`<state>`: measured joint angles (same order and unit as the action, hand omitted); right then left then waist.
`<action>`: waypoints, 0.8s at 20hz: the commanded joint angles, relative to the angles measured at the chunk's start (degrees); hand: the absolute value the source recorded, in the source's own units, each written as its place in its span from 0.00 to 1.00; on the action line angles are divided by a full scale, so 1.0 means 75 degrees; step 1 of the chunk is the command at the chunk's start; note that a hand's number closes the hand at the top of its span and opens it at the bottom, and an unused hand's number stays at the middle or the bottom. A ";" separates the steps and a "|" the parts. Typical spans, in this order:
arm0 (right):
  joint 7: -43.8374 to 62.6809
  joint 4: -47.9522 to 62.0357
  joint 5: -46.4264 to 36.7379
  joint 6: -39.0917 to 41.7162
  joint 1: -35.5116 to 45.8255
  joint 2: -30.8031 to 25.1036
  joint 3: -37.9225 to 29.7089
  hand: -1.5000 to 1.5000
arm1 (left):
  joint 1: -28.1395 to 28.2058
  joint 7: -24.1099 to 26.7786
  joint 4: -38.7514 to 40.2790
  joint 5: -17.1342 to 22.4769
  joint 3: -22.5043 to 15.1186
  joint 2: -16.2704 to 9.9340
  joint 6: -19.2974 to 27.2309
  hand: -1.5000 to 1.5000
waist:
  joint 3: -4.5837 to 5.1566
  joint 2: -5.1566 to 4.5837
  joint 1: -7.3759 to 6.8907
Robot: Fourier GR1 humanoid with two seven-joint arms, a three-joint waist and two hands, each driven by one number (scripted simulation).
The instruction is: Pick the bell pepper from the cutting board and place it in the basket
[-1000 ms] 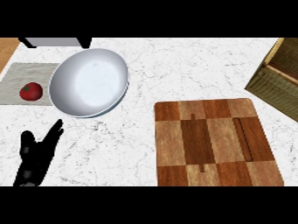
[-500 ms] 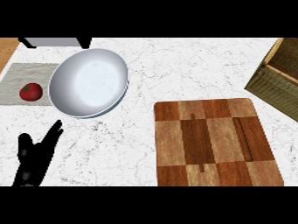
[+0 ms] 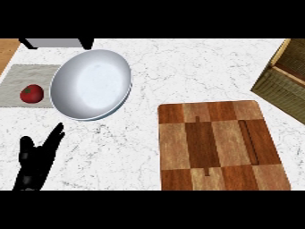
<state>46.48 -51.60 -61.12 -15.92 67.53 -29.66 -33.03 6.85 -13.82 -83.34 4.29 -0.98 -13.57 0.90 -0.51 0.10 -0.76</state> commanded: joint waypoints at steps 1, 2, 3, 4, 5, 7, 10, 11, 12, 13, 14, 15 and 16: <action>-0.0662 0.0410 0.0606 -0.0594 -0.0315 -0.0320 -0.0454 1.00 | 0.0028 -0.0202 0.0348 0.0048 -0.0056 0.0196 -0.0034 0.50 | 0.0063 -0.0055 0.0007; -0.0840 -0.0065 0.0881 -0.0365 -0.0875 -0.0133 -0.0462 1.00 | 0.0290 -0.0628 -0.0271 -0.0019 -0.0155 0.0236 0.0163 0.50 | 0.0059 -0.0011 0.0065; -0.0732 0.0431 0.0713 -0.0870 -0.0568 -0.0078 -0.0383 1.00 | 0.0302 -0.0049 0.0241 0.0007 0.0037 0.0086 -0.0081 0.50 | 0.0066 -0.0045 -0.0012; -0.0935 0.0312 0.0936 -0.0794 -0.0744 -0.0074 -0.0400 1.00 | 0.0017 -0.0233 0.0328 -0.0033 0.0001 0.0147 -0.0036 0.50 | 0.0066 -0.0037 0.0037; -0.1221 0.0599 0.0949 -0.1143 -0.0710 -0.0025 -0.0401 1.00 | -0.0355 -0.0608 0.0401 0.0053 0.0036 0.0169 -0.0019 0.50 | 0.0064 -0.0060 0.0014; -0.1558 0.0812 0.1263 -0.1136 -0.0989 -0.0174 -0.0555 1.00 | 0.0087 -0.0216 0.0351 -0.0087 -0.0071 0.0223 -0.0063 0.50 | 0.0064 -0.0051 0.0000; -0.0319 0.1143 -0.0056 -0.1387 -0.1435 -0.0690 -0.0252 1.00 | 0.0212 -0.0285 0.0073 0.0102 0.0194 -0.0026 -0.0176 0.50 | 0.0070 -0.0067 0.0000; -0.0486 0.1118 0.0063 -0.0830 -0.1590 -0.0801 -0.0148 1.00 | 0.0090 -0.0417 0.0156 -0.0108 -0.0059 0.0280 0.0075 0.50 | 0.0070 -0.0039 0.0101; -0.0536 0.1117 0.0158 -0.0385 -0.1538 -0.0966 -0.0064 1.00 | -0.0017 -0.0336 0.0297 -0.0006 0.0133 0.0135 -0.0054 0.50 | 0.0072 -0.0026 0.0107; -0.0685 0.1086 0.0222 -0.0543 -0.1756 -0.0749 -0.0006 1.00 | 0.0123 -0.0201 0.0415 -0.0084 0.0053 0.0126 -0.0148 0.50 | 0.0070 -0.0027 0.0089; -0.0715 0.0942 0.0325 -0.0253 -0.1686 -0.0859 0.0096 1.00 | -0.0161 -0.0450 0.0306 -0.0084 0.0126 0.0185 0.0014 0.50 | 0.0070 -0.0016 0.0097; -0.1051 0.0999 0.0351 -0.0311 -0.1964 -0.0734 0.0156 0.00 | 0.0220 -0.0038 0.0406 -0.0168 0.0026 0.0263 -0.0036 0.50 | 0.0070 -0.0020 0.0082; -0.1113 0.0784 0.0355 -0.0132 -0.2266 -0.0794 0.0199 0.00 | 0.0247 -0.0259 0.0314 -0.0104 0.0084 0.0179 -0.0080 0.50 | 0.0069 -0.0001 0.0133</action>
<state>40.30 -44.71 -58.59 -19.53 54.92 -34.89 -33.01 6.97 -14.88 -83.71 3.43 -0.15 -12.92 0.65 -0.45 0.30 -0.24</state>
